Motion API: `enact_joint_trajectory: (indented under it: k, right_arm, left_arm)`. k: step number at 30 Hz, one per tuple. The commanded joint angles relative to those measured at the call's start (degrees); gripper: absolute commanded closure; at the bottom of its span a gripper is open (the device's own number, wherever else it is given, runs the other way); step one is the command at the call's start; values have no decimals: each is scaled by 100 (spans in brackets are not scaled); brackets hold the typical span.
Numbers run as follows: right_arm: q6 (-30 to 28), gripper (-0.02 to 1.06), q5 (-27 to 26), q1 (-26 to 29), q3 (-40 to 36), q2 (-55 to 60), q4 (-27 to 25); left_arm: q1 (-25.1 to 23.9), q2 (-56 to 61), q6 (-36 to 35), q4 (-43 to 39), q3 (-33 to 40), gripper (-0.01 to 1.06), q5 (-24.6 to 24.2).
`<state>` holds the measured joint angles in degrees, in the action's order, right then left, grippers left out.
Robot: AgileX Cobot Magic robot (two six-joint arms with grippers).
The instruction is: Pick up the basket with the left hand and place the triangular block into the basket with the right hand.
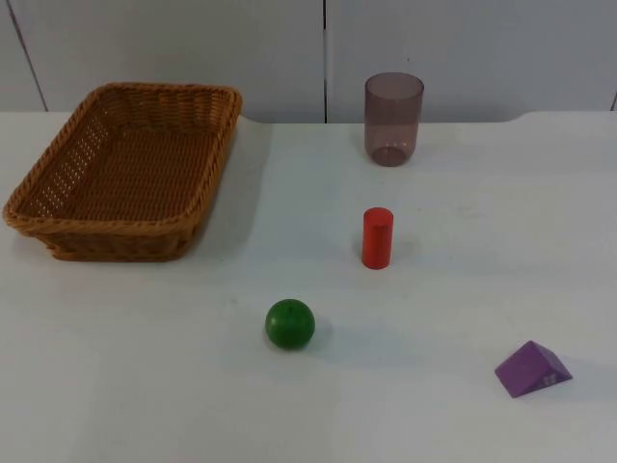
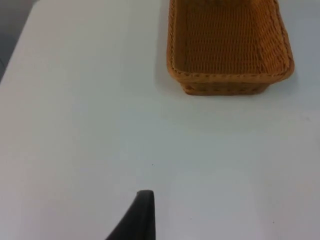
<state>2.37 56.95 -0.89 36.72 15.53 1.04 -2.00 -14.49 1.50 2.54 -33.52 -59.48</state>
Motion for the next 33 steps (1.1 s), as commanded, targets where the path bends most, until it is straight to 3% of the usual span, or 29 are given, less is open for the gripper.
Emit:
enact_joint_trajectory:
  k: [1, 8, 15, 29, 33]
  right_arm:
    - [-49, -1, -266, 46, 101, 325, 8]
    - [-49, -1, -932, 46, 241, 1676, -6]
    - [-49, -1, -1263, 46, 241, 2614, 5]
    - [-49, -1, -1269, 46, 241, 3305, 5]
    - [-49, -1, -1283, 46, 241, 3306, 5]
  left_arm:
    - [33, -318, -49, 106, -110, 0, 164]
    - [33, -1830, -49, 185, -430, 0, 471]
    - [33, -2779, -49, 303, -504, 0, 840]
    - [33, -3786, 84, 327, -516, 0, 971]
    - [33, -4382, 123, 325, -516, 0, 1272]
